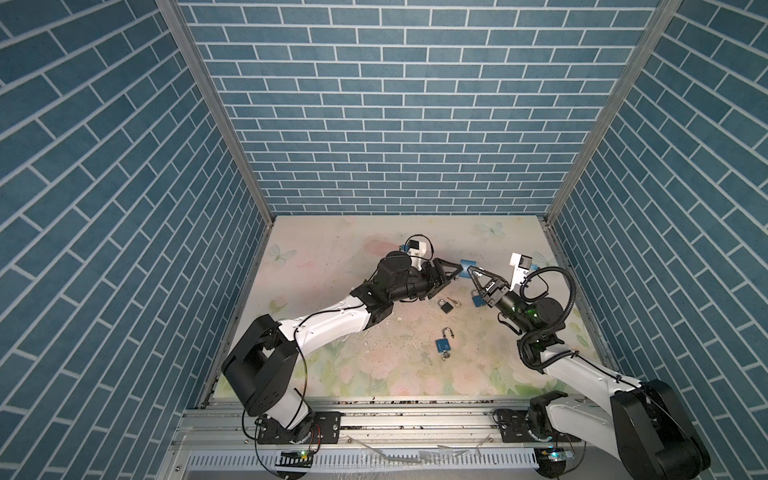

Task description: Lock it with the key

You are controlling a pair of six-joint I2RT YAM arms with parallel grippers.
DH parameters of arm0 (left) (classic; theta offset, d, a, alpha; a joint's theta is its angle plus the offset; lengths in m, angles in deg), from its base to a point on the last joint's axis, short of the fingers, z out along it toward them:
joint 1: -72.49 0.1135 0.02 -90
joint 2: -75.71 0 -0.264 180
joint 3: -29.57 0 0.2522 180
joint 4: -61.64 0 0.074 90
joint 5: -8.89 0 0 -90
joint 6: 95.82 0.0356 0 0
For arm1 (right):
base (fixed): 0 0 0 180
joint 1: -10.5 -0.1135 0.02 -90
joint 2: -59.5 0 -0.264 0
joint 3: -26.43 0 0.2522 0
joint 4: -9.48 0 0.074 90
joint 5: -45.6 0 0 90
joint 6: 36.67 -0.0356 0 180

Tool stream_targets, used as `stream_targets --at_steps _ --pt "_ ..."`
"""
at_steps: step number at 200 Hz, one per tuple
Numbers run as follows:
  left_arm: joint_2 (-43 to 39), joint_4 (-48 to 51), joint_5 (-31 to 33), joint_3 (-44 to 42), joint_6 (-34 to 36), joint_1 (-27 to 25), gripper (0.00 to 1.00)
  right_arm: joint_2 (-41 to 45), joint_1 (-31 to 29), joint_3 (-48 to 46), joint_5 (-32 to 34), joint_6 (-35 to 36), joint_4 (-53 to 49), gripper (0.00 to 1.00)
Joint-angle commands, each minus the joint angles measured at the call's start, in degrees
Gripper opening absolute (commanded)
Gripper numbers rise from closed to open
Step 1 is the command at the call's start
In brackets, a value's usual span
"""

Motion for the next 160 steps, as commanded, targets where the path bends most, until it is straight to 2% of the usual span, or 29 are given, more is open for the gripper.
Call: stream_targets --at_steps 1,98,160 --pt "0.02 -2.21 -0.10 1.67 0.07 -0.08 0.71 -0.06 -0.52 1.96 -0.80 -1.82 5.08 0.00" --pt "0.35 -6.17 0.65 1.14 0.85 1.39 0.69 -0.87 -0.72 1.78 -2.47 -4.00 4.50 0.00" --pt "-0.01 -6.89 0.92 0.44 3.94 1.35 0.59 -2.86 -0.69 1.98 -2.15 -5.53 5.18 0.00"
